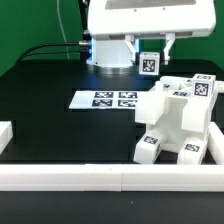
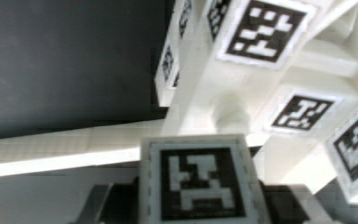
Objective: Assemble chair
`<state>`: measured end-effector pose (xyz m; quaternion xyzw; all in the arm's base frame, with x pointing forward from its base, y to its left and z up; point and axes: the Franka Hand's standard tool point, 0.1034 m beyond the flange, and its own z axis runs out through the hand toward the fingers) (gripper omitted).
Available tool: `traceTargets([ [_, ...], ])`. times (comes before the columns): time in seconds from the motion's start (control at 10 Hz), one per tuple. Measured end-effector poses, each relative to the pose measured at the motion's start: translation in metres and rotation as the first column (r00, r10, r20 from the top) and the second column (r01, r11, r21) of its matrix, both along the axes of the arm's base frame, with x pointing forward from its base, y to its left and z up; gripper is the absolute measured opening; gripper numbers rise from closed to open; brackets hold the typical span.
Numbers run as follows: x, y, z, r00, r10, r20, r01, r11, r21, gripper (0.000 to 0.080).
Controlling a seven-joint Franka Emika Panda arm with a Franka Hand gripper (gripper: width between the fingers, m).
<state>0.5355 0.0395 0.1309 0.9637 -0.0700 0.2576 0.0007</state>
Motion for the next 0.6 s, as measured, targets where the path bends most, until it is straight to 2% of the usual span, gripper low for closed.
traceTargets([
  [0.3,-0.0012,0.0087,-0.0045,1.000,0.016,-0.007,-0.016,1.000,0.000,0.0284],
  [0.6,0.0029,0.0094,-0.0047,1.000,0.018,-0.001,-0.018,1.000,-0.002,0.0284],
])
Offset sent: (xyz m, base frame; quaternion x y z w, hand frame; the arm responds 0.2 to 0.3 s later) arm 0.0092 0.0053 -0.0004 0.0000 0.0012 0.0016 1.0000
